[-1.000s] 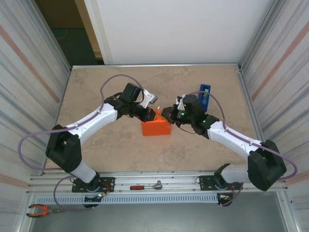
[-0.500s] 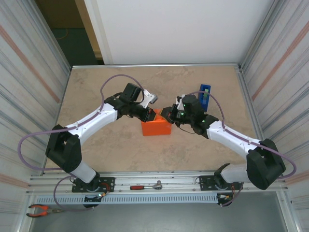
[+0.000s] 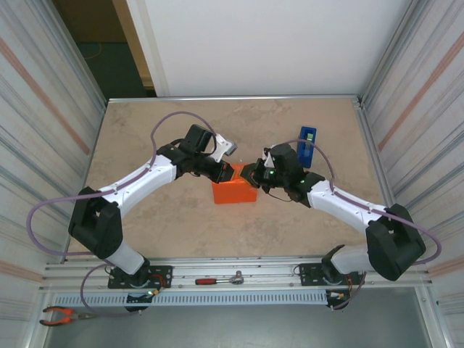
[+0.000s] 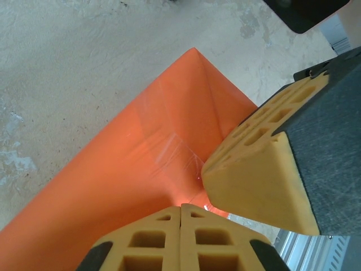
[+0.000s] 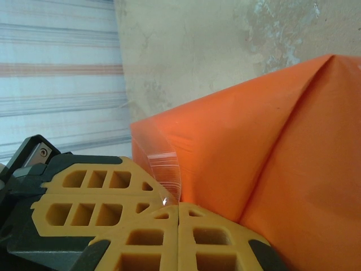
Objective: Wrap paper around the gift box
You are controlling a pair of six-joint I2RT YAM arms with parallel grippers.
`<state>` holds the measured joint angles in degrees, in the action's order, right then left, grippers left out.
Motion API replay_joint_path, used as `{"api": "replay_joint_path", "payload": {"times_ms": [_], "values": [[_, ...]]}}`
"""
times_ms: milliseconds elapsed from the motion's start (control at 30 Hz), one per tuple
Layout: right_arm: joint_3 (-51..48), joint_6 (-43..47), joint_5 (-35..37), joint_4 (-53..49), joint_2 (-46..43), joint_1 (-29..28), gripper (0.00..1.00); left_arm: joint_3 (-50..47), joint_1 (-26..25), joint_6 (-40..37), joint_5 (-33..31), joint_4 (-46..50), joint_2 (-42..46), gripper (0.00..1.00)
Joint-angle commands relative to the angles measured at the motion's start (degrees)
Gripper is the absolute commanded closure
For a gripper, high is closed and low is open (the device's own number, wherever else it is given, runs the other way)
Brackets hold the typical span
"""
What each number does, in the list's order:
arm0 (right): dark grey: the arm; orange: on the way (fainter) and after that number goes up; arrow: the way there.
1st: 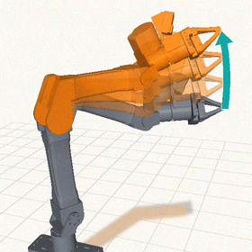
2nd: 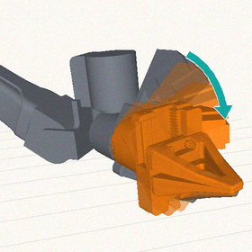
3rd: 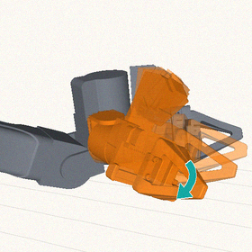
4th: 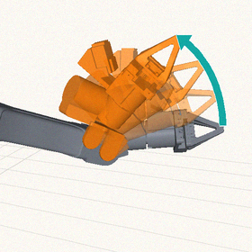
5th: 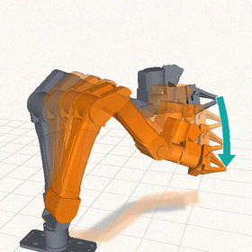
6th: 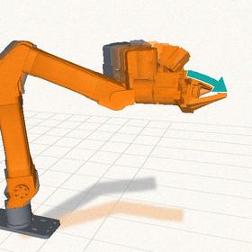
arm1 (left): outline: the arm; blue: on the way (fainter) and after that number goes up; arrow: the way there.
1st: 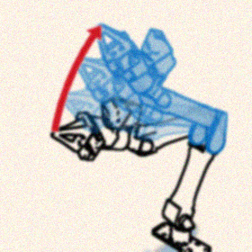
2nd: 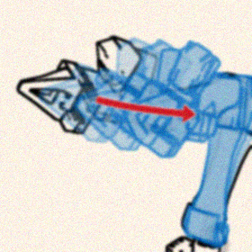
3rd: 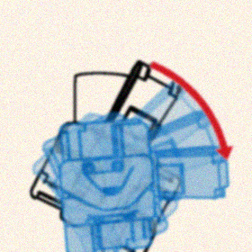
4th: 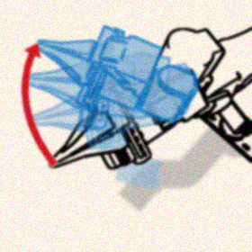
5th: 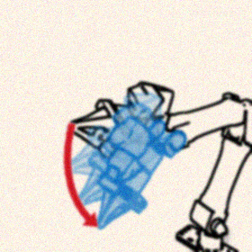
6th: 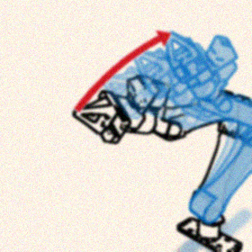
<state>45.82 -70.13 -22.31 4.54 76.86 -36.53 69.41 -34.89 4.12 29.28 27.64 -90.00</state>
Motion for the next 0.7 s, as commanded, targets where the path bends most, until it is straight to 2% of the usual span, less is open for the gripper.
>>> {"api": "replay_joint_path", "payload": {"times_ms": [0, 267, 300, 667], "values": [[0.4, -0.02, 1.28, -6.29, 1.78, -0.45, 1.0, -2.52, -2.02, -1.49, -2.03, 6.18, -3.87, 1.0], [3.23, 2.48, 2.52, -14.05, 2.09, -0.54, 1.0, -2.52, -2.07, -1.42, -2.0, 6.02, -3.34, 1.0], [3.47, 4.73, 2.58, -14.42, 2.01, -0.55, 1.0, -2.49, -2.02, -1.43, -1.97, 6.03, -3.35, 1.0], [5.97, 6.65, 1.98, -16.03, 1.45, -0.19, 1.0, -2.36, -2.03, -1.48, -2.01, 6.11, -3.51, 1.0]]}}
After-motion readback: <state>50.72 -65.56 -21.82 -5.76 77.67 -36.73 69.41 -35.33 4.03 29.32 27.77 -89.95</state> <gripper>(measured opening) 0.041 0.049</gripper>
